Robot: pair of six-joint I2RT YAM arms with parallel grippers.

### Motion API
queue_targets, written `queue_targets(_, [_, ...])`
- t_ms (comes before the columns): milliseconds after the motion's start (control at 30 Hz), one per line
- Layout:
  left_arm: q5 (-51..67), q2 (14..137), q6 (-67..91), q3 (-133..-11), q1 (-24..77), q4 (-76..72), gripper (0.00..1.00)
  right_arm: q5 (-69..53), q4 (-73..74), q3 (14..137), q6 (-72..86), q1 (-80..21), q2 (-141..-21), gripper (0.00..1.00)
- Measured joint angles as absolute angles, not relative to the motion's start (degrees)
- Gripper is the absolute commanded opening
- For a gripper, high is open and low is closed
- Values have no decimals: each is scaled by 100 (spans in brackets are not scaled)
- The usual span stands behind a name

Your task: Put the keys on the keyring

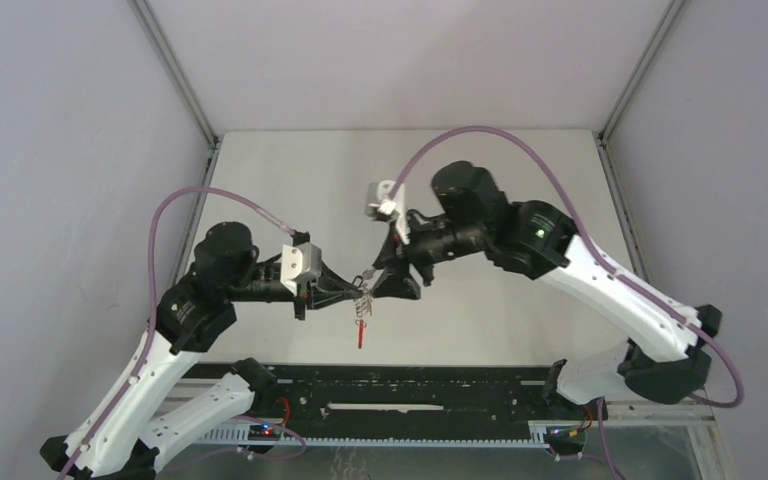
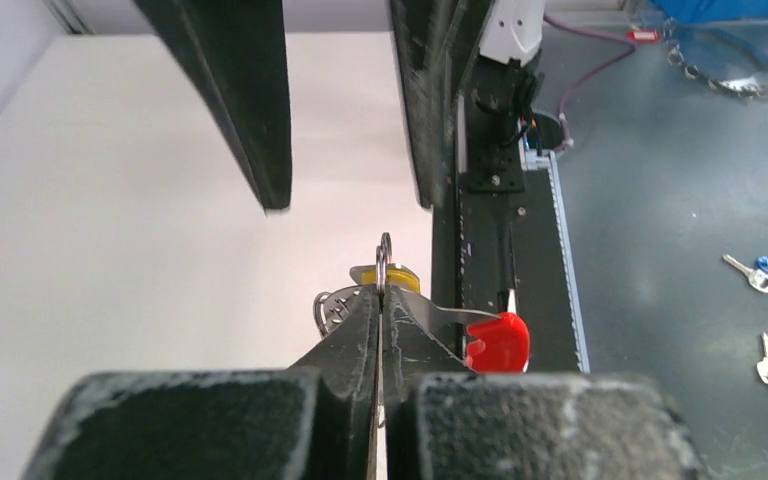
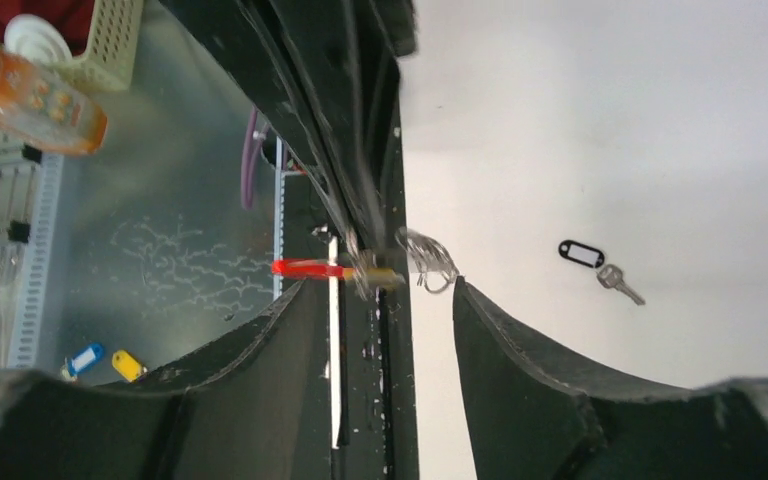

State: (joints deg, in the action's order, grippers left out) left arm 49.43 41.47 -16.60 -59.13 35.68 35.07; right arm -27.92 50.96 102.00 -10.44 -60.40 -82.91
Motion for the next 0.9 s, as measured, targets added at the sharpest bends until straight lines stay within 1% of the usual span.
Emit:
queue_targets(167, [4799, 3959, -952, -5889, 3570, 2674, 0, -3395, 3688, 8650, -202, -5162, -7048, 63])
queue_targets(300, [4659, 3830, -414, -5841, 3575, 2018, 0, -3660, 2821, 7935, 373, -4980, -6508, 61])
queue_targets(433, [4517, 3804, 130, -5811, 3577, 1369, 0, -3798, 2171, 7728, 764, -5037, -6438, 61])
queue_targets(600, [4453, 3900, 517, -5811, 3577, 939, 0, -3798, 1531, 7456, 1079, -5120, -6392, 59])
queue_targets(633, [4403, 3962, 668, -5811, 3577, 788, 0, -3800, 1236, 7437, 1199, -5172, -6381, 57])
queue_targets(800, [4386, 3962, 770, -5811, 3577, 720, 0, -3892, 784, 7437, 1398, -5192, -6379, 51])
queue_targets(900, [4386, 3962, 810, -5811, 3577, 666, 0, -3970, 574, 7437, 1500, -5192, -6403, 50])
